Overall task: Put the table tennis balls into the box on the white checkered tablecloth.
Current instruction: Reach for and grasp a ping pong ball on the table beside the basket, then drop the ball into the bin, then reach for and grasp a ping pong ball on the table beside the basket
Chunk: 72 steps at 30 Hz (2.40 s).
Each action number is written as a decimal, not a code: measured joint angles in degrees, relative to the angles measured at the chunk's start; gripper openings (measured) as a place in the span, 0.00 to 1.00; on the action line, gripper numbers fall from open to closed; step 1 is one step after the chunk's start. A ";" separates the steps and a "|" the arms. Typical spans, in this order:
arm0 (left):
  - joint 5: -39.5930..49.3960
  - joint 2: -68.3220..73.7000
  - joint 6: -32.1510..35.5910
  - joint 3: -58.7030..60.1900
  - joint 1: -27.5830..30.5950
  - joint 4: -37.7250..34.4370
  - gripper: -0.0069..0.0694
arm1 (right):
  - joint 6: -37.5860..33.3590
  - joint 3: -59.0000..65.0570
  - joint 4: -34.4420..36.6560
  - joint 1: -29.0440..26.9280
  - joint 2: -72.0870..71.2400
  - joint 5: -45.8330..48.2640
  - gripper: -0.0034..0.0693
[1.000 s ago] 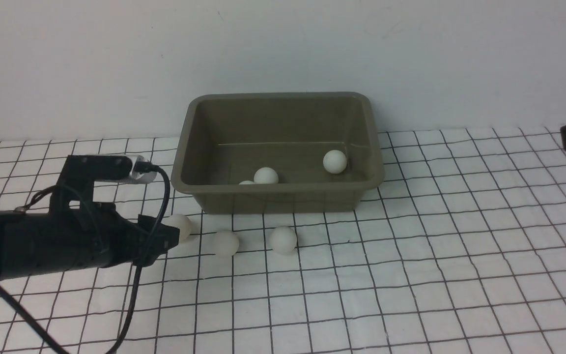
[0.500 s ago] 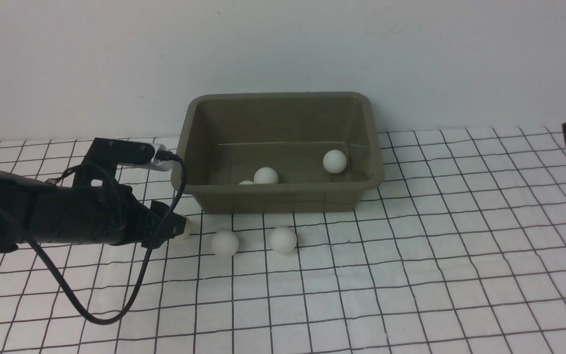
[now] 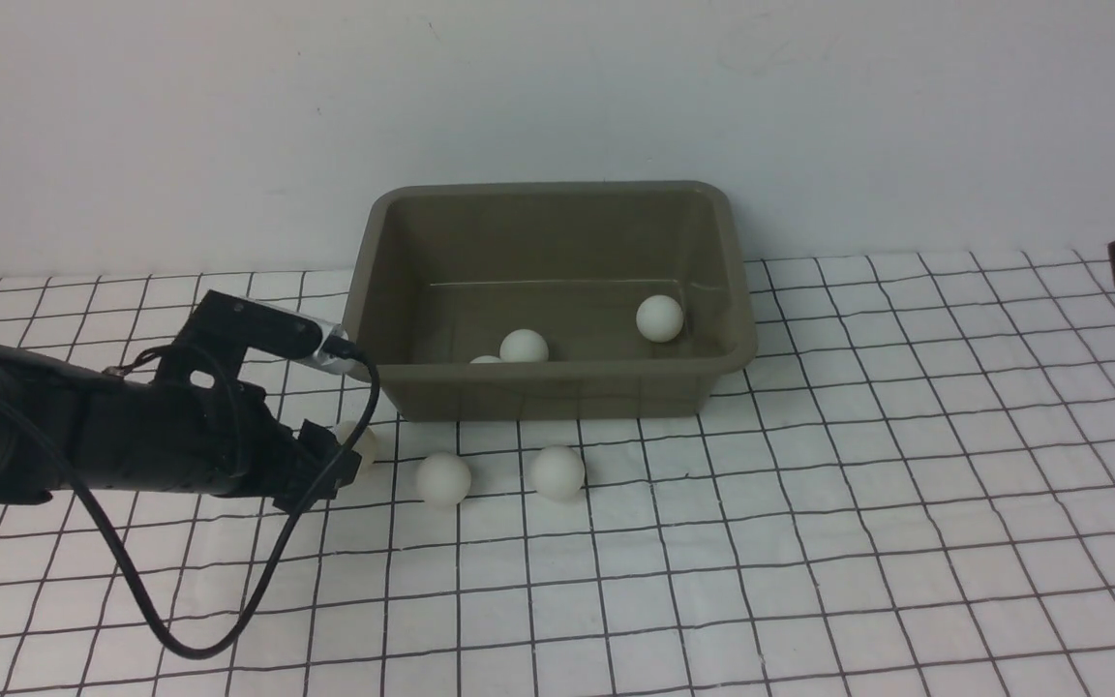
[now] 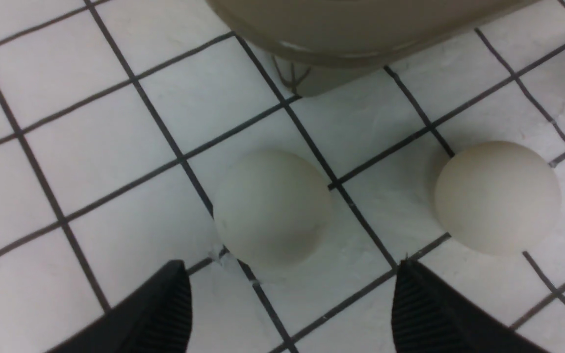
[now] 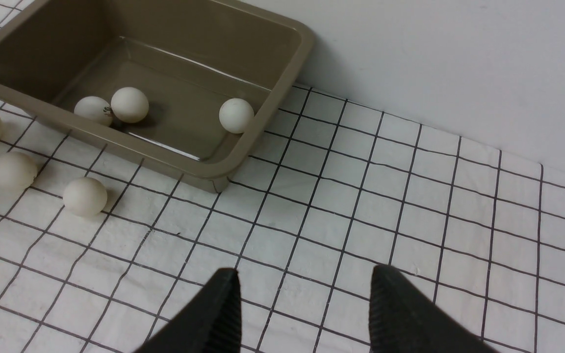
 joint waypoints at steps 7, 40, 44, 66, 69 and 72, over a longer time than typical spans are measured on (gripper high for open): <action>0.29 2.34 15.48 -0.04 0.00 -14.03 0.74 | 0.00 0.00 0.00 0.00 0.00 -0.11 0.51; 7.18 -9.68 6.85 0.10 0.00 -7.79 0.52 | -0.05 0.00 0.30 0.00 0.00 -0.08 0.51; 13.26 -11.41 6.12 -1.93 0.00 -6.75 0.52 | -0.05 0.00 0.52 0.00 0.00 -0.08 0.51; 19.46 10.15 -1.84 -24.46 0.13 -3.47 0.71 | -0.11 0.00 0.52 0.00 0.00 -0.08 0.51; 20.89 8.03 -8.11 -24.77 0.49 3.52 0.69 | -0.18 0.00 0.52 0.00 0.00 -0.08 0.51; 23.63 3.66 -16.02 -24.95 1.25 12.52 0.62 | -0.22 0.00 0.52 0.00 0.00 -0.08 0.51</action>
